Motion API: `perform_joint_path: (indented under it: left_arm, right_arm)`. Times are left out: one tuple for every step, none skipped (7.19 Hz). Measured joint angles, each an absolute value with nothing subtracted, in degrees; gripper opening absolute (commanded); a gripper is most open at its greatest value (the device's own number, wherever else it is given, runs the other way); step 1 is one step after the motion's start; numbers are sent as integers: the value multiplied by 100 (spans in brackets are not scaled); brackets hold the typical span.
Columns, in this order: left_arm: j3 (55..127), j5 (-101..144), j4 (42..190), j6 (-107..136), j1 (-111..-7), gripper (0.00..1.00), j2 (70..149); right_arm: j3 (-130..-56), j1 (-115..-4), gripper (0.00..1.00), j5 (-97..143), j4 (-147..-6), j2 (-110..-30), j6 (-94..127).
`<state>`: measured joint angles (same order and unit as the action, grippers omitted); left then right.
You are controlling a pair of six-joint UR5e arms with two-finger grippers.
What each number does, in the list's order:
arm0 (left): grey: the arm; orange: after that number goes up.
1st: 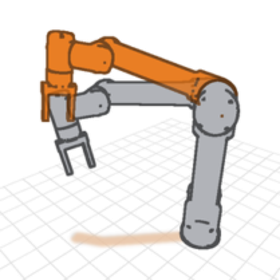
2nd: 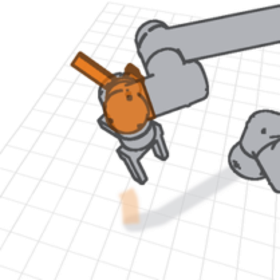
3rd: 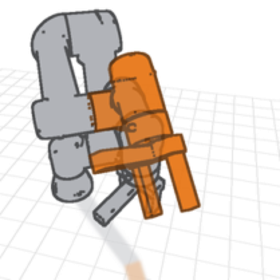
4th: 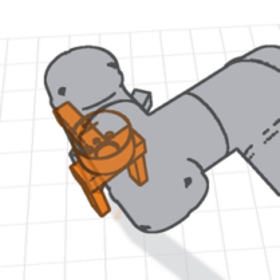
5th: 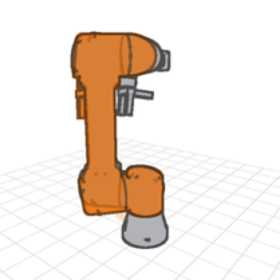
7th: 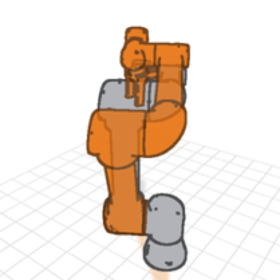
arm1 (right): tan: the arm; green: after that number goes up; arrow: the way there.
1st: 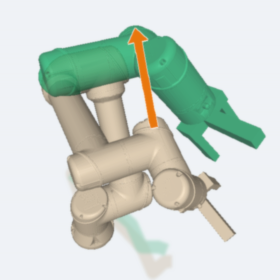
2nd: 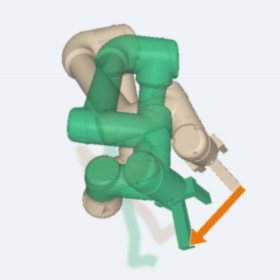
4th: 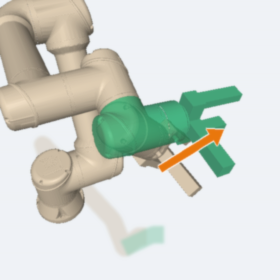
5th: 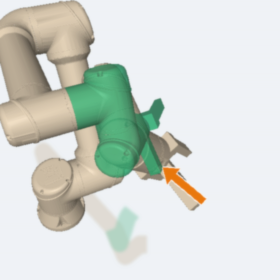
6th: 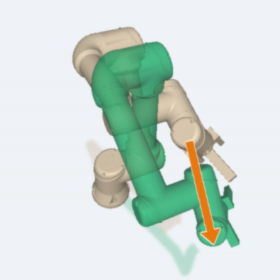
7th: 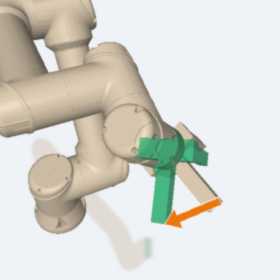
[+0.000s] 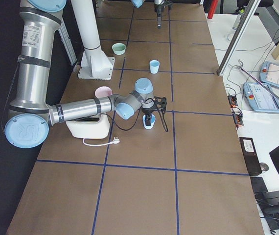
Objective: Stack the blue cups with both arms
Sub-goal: 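Open the left gripper and withdraw it while the right gripper reaches the other cup, then grasp the second light-blue cup with the right gripper and lift it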
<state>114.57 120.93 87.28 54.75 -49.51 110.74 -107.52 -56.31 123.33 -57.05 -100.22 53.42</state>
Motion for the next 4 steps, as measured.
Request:
perform_joint_path:
  left_arm:
    - [11464,12093,8733,5472,-4952,100,11071]
    - [11470,12094,8735,5474,-4950,100,11071]
    - [11474,12094,8736,5475,-4949,100,11068]
    - [11480,12094,8738,5477,-4949,100,11064]
  right_arm:
    - [-10627,-5509,100,12292,-5650,-10031,5377]
    - [-10490,-5442,100,12277,-5628,-10006,5395]
    - [-10380,-5417,100,12274,-5620,-9993,5401]
    - [-10279,-5407,78,12276,-5618,-9985,5406]
